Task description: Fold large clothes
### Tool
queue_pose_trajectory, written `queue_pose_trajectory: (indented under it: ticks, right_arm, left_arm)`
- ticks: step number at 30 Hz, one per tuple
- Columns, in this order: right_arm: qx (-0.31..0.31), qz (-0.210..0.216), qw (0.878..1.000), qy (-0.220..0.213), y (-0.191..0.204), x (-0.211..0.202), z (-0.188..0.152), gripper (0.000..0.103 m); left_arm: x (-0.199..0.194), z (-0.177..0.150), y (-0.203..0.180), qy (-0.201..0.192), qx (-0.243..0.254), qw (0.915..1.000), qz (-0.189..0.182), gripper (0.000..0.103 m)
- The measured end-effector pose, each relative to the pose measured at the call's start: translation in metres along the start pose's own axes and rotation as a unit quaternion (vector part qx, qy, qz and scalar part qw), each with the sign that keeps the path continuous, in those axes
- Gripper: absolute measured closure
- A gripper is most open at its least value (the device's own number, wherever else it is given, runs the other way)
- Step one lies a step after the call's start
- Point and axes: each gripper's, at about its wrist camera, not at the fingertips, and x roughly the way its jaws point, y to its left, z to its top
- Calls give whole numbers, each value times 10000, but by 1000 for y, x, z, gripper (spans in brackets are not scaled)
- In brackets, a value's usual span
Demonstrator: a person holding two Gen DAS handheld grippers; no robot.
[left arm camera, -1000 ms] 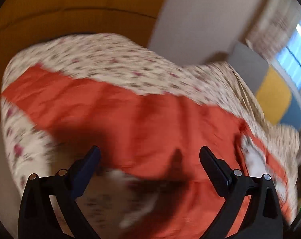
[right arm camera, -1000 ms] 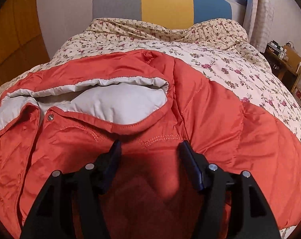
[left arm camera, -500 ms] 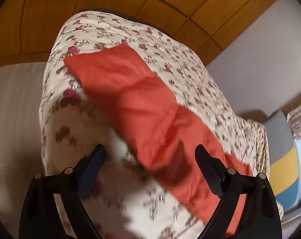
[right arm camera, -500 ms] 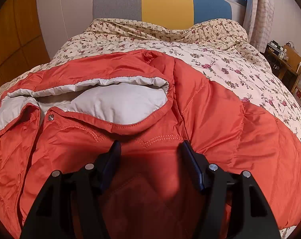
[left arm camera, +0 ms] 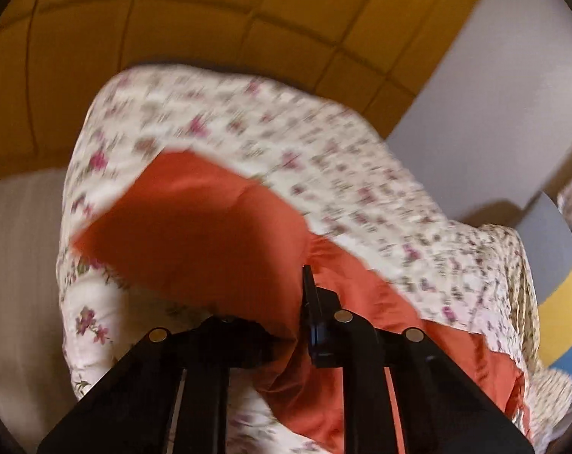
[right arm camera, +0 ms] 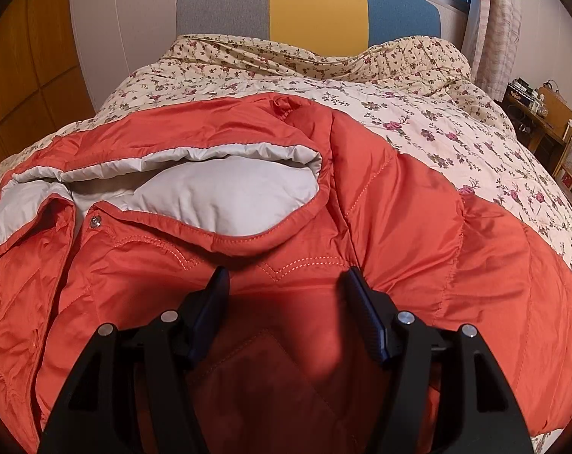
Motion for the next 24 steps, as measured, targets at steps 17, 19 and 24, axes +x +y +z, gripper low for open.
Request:
queue_pose_trajectory:
  ticks: [17,19,24]
  right_arm:
    - [1,8,10000,-4,0,0,0,39]
    - [2,9,10000,-5,0,0,-1,39]
    - [1,15,10000,-5,0,0,0,39]
  left_arm:
    - [-114,-89,-160,-1179,2452,9459,-1768,87]
    - [-117,-102,-173,-1175,2649,9395,-1827,87]
    - [-126,-138,-202,-1126,3034,9239,-2042,87]
